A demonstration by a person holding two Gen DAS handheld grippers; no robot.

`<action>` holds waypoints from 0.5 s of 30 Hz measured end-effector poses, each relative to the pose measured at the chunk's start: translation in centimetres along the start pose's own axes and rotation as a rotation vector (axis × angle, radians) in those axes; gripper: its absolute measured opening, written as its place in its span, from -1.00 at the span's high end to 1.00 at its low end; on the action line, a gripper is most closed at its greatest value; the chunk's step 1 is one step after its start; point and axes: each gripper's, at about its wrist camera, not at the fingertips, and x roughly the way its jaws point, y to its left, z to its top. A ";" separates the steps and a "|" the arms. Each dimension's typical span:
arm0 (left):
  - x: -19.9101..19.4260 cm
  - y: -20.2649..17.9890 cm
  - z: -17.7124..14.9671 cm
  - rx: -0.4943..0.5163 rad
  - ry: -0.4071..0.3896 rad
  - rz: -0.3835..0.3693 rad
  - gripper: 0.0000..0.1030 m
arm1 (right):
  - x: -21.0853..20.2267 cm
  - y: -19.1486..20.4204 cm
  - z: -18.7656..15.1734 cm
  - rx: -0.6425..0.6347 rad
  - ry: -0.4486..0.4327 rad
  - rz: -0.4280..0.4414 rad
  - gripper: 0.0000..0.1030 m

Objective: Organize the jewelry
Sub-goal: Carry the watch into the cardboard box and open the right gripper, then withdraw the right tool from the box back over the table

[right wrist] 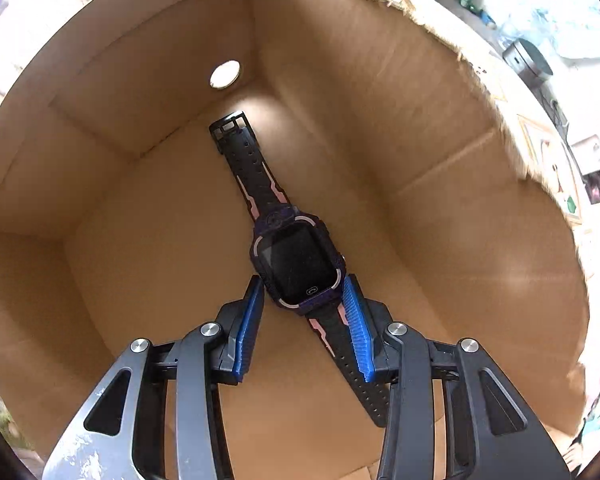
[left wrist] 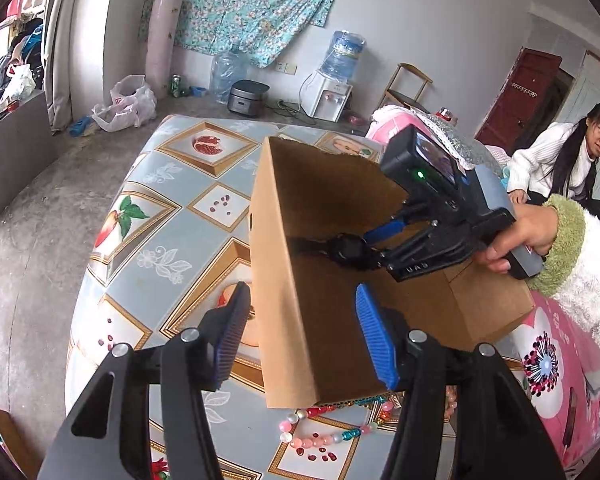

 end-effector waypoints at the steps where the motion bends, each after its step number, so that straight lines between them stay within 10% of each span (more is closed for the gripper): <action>1: 0.1 0.0 0.0 0.002 -0.001 -0.002 -0.04 | -0.1 0.0 0.0 -0.001 -0.004 -0.005 0.27; 15: -1.6 -0.4 0.2 0.007 -0.054 -0.025 -0.04 | -4.5 1.7 -3.6 -0.019 -0.116 -0.176 0.05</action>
